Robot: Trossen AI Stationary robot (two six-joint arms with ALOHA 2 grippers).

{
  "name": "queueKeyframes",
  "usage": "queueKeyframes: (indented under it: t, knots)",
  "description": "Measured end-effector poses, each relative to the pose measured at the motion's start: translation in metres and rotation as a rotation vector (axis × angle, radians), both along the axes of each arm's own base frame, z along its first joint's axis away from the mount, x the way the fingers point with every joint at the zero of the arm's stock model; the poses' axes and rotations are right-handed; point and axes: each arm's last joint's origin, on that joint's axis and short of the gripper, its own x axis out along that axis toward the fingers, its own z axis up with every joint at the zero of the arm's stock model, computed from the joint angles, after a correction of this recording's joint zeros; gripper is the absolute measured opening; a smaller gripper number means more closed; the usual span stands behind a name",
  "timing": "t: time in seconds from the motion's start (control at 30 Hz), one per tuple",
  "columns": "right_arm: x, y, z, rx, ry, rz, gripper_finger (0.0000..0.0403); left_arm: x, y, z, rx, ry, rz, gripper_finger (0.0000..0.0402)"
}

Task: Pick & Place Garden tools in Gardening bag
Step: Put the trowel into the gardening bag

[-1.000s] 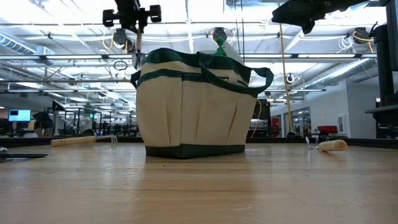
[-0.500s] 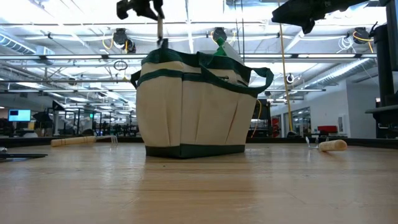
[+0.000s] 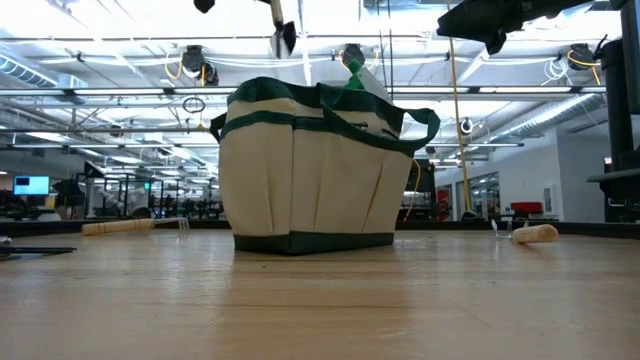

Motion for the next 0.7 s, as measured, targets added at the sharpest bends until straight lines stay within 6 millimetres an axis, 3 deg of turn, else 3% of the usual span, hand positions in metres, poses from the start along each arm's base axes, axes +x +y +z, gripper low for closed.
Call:
queueKeyframes:
  t: [0.33, 0.7]
  knots:
    - [0.0, 0.0, 0.0, 0.0, 0.0, 0.0, 0.0096, 0.01, -0.048, -0.014, -0.073, -0.067, -0.051, 0.0066]
    - [0.0, 0.0, -0.001, -0.028, 0.02, 0.009, 0.0096, 0.032, -0.083, -0.05, -0.155, -0.062, -0.095, 0.0066]
